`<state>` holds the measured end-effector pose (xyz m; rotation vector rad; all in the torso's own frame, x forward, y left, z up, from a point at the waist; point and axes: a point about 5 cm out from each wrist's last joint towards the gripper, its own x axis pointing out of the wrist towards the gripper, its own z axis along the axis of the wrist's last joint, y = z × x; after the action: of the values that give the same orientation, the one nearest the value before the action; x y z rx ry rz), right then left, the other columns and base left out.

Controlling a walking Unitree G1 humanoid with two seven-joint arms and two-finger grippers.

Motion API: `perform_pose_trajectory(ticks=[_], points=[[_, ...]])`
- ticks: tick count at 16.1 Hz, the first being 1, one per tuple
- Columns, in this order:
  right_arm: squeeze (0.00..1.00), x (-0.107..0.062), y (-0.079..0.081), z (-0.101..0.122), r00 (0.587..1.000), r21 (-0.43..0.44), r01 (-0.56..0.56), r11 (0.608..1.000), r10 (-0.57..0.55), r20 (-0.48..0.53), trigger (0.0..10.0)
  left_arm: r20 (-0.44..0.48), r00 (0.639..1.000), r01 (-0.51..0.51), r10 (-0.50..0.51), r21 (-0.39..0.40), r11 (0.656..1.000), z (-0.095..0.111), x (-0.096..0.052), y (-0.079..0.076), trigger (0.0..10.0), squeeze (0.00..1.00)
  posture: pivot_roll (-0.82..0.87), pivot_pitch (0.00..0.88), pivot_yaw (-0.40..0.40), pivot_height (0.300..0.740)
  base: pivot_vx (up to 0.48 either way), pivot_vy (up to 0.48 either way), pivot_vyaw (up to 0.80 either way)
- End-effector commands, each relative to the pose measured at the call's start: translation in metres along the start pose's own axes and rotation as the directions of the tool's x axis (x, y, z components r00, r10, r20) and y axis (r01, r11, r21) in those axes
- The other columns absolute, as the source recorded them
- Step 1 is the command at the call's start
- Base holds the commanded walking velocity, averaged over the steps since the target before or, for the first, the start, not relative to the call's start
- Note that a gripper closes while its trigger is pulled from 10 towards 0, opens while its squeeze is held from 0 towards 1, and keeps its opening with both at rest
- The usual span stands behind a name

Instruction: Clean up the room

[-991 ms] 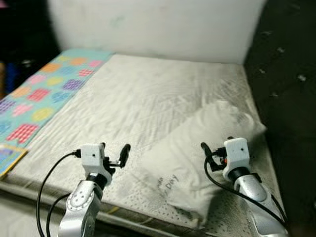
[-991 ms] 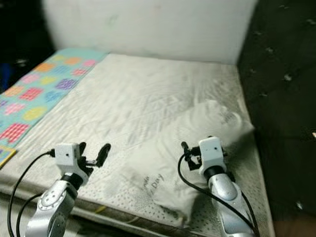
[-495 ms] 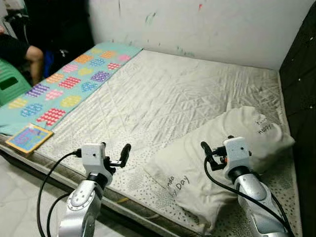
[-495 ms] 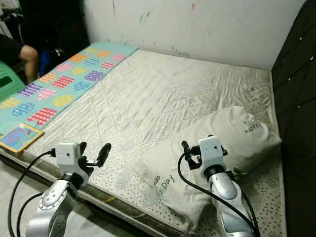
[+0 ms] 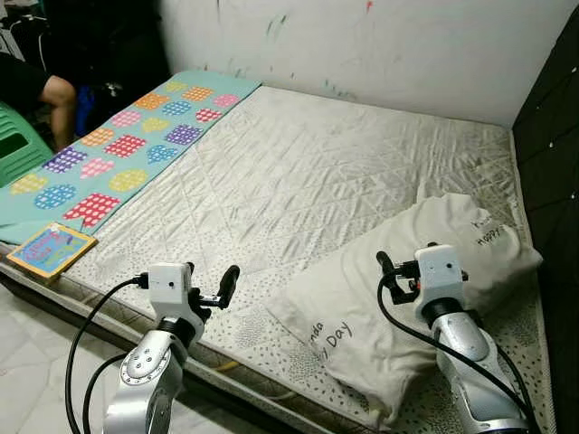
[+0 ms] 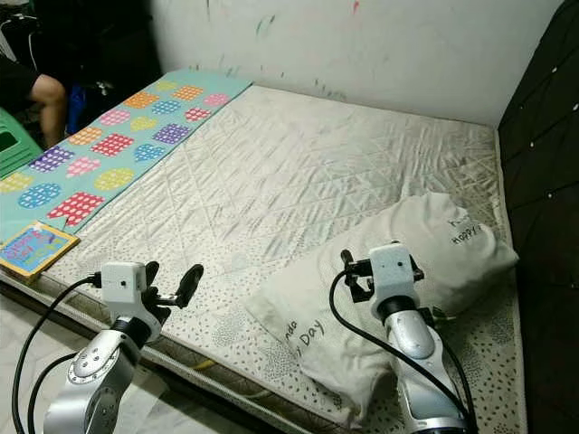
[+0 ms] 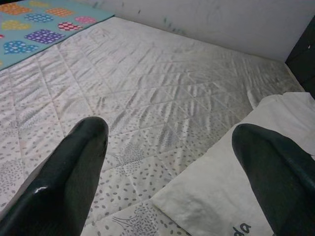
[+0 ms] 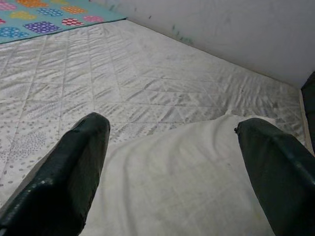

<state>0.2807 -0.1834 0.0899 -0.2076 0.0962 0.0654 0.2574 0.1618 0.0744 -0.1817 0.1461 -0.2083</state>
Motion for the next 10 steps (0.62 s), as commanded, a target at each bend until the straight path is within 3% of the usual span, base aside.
perform_pose_trajectory(ticks=[1, 10], points=[[0.0, -0.001, -0.0045, 0.0001, 1.0, 0.023, 0.025, 0.999, -0.025, -0.002, 10.0, 0.006, 1.0, -0.003, 0.003, 0.01, 1.0, 0.0045, -0.0009, 0.0017, 10.0, 0.0, -0.18, 0.0, 0.02, 0.74, 0.0, 0.0, -0.46], [0.0, -0.001, -0.0044, -0.0018, 0.999, 0.044, 0.026, 0.999, -0.026, -0.019, 10.0, 0.003, 1.0, -0.004, 0.004, 0.02, 1.0, 0.0047, 0.0001, 0.0019, 10.0, 0.0, -0.18, 0.0, 0.02, 0.74, 0.0, 0.0, -0.78]])
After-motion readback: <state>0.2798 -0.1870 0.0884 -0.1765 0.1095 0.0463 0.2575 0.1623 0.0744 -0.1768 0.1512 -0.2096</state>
